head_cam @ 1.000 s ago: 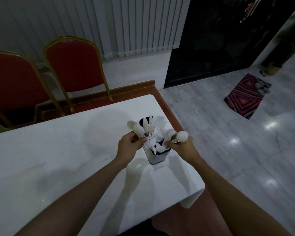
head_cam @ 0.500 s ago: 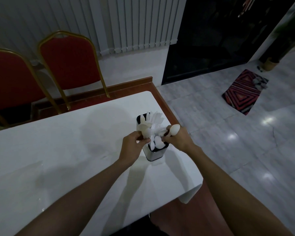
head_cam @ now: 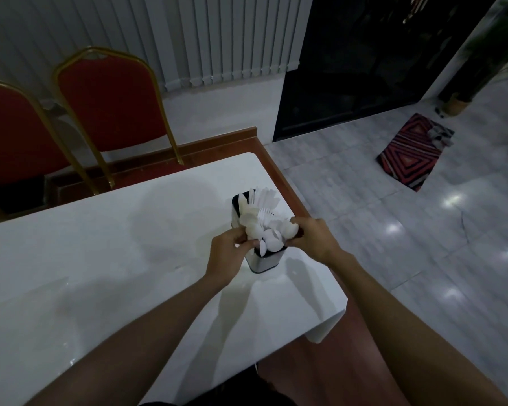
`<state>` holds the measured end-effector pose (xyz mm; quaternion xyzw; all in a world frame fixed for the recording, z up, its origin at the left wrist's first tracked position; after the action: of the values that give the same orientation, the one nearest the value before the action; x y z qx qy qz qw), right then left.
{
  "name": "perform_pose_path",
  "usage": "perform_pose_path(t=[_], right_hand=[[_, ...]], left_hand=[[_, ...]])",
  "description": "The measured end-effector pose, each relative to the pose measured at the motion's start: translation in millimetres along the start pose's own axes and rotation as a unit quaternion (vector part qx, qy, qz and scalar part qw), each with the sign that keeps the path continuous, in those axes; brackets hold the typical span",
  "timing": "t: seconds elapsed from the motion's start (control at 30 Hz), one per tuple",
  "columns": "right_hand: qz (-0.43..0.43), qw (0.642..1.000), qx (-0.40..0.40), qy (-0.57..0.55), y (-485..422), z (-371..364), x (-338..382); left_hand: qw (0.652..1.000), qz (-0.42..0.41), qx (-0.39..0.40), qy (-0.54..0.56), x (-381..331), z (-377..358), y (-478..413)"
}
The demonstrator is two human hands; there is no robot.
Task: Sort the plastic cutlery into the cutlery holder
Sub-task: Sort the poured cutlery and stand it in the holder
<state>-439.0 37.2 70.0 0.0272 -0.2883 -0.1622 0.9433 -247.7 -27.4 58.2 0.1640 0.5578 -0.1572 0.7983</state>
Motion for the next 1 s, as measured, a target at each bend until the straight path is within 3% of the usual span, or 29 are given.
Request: perform_pose_path(t=[0.17,0.3,0.43,0.53,0.7,0.9,1.0], right_hand=[[0.024,0.999,-0.026,-0.014,9.1,-9.2,-1.4],[0.012,0.999,0.006,-0.038,14.7,-9.0,-2.7],[0.002,0.999,0.02,-0.043,19.2,-14.6,-3.3],[-0.012,0.999,0.008,-0.045,22.7,-15.3,0.0],[-0.034,0.995,-0.01,-0.095,29.2,-19.0,-1.2],[-0.054,0.99,-0.073,-0.11,31.5,-14.7,4.7],[-0.046,0.991,-0.098,-0.078,34.6,-12.6,4.9]], left_hand=[[0.999,-0.026,-0.031,0.007,-5.2,4.2,-0.1],[0.997,-0.005,-0.065,0.043,-6.0,6.0,-2.2],[1.0,-0.012,-0.019,0.005,-5.1,-7.7,2.0],[0.999,-0.014,-0.028,-0.008,-8.4,-13.3,2.0],[0.997,-0.064,0.011,-0.049,-5.2,-13.5,1.1],[0.987,-0.095,0.028,-0.127,5.3,-24.0,4.8],[0.99,-0.068,0.035,-0.116,6.2,-24.5,5.8]])
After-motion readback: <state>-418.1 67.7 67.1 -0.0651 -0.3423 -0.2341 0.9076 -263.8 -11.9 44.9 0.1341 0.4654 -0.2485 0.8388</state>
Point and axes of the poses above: each hand's wrist, its own y-axis away from the middle knuckle, its own z-axis out of the back of the hand, x = y × z, the point moved 5 cm from there along -y, towards the middle knuckle, and after that the axes turned 4 degrees about y, right-handed, at the moved point
